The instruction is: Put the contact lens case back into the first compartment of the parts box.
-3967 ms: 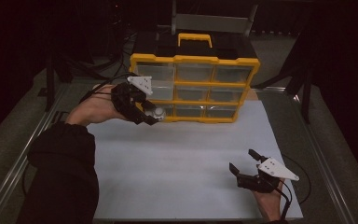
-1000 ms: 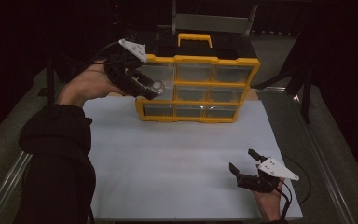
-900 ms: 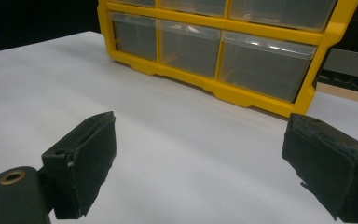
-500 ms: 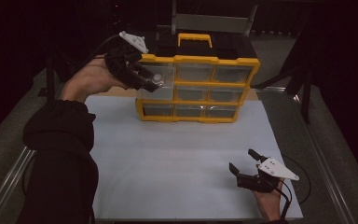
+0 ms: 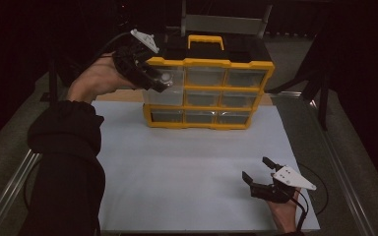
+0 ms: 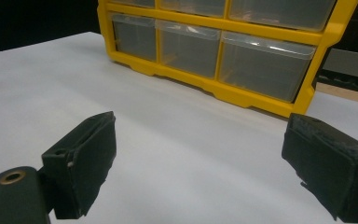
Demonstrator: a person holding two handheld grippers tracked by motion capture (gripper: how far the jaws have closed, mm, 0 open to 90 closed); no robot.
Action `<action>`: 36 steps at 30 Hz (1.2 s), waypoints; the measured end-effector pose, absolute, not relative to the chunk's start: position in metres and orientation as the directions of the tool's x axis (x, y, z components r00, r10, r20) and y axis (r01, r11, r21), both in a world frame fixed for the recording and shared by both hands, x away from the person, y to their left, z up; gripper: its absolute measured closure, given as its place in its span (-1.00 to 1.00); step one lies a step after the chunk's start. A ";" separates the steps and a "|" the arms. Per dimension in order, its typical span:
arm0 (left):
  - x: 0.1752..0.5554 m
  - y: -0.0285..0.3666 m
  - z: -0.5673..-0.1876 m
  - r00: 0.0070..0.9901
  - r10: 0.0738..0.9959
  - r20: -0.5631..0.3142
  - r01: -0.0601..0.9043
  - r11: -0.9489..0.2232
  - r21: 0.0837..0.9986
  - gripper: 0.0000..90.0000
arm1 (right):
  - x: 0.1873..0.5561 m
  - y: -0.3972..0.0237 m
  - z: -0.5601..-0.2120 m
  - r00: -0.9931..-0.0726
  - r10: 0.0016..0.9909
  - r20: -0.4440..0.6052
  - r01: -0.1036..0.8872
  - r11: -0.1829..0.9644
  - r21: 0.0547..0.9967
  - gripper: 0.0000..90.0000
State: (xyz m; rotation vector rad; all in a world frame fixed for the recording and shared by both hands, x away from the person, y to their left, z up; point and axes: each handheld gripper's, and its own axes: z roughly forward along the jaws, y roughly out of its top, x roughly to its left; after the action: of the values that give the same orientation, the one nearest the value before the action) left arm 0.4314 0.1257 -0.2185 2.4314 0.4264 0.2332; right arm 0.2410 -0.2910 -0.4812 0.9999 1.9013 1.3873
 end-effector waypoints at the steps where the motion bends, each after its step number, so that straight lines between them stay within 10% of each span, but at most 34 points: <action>1: 0.433 0.126 -0.218 0.930 0.364 0.061 0.245 -0.733 0.634 0.10 | 0.241 -0.291 -0.481 -0.553 0.833 -0.021 0.233 0.179 0.956 -0.78; 36: 0.455 0.116 -0.225 0.889 0.446 0.103 0.294 -0.730 0.617 0.10 | 0.240 -0.297 -0.480 -0.545 0.838 -0.014 0.233 0.167 0.958 -0.78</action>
State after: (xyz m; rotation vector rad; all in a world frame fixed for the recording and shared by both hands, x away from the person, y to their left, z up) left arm 0.4552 0.1158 -0.2254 2.4374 0.5309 0.3251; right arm 0.2400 -0.2966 -0.4800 1.0106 1.8857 1.3936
